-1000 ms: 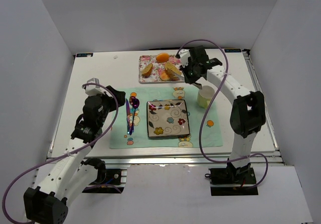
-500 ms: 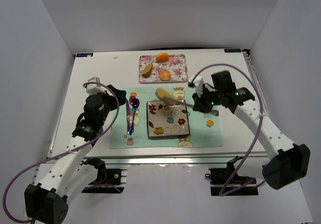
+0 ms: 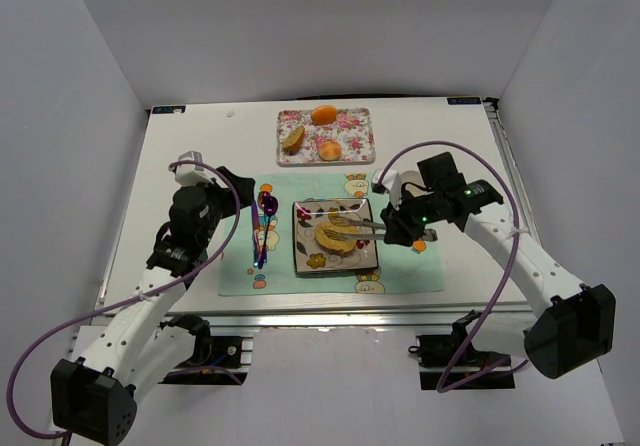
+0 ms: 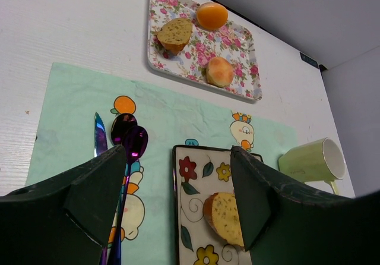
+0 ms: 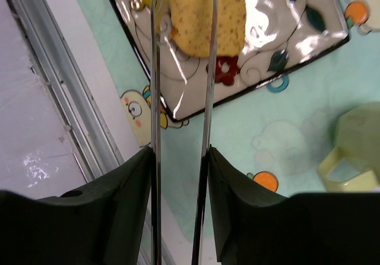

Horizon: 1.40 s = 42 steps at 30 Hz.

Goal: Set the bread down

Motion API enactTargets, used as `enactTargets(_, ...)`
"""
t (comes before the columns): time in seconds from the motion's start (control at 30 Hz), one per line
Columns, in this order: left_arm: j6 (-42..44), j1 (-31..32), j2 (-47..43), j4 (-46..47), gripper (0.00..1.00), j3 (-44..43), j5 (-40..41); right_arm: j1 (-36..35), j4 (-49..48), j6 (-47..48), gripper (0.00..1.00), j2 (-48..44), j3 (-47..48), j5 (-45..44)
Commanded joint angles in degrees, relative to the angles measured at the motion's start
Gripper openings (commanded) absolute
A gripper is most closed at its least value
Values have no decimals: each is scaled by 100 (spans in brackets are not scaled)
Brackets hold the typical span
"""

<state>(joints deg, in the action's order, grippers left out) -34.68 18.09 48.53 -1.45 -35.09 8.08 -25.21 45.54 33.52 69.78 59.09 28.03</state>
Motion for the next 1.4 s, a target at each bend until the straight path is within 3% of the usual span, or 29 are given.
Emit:
enactTargets(0.0, -83, -33, -98, 84, 80, 55, -104, -28, -133, 68, 47, 9, 638, 387)
enactTargets(0.2, -92, -33, -116, 84, 80, 46, -113, -28, -816, -407, 42, 431, 1175, 81)
enactTargets(0.33, -57, -33, -46, 75, 80, -6, -175, -36, -1705, -619, 34, 1606, 1841, -1114)
enactTargets(0.5, -65, -33, -107, 31, 80, -33, -131, -36, -2005, -802, 36, 3152, 3491, -1914)
enactTargets(0.63, -162, -33, -230, 75, 80, 72, -43, -19, -1935, -1206, 42, 3805, 4109, -2126)
enactTargets(0.8, -241, -33, -266, 101, 80, 125, 1, 113, -1926, -1760, 50, 4017, 3971, -1881)
enactTargets(1.37, -180, -33, 148, 295, 80, -59, -157, 561, -1996, -2833, 56, 4351, 3680, -1327)
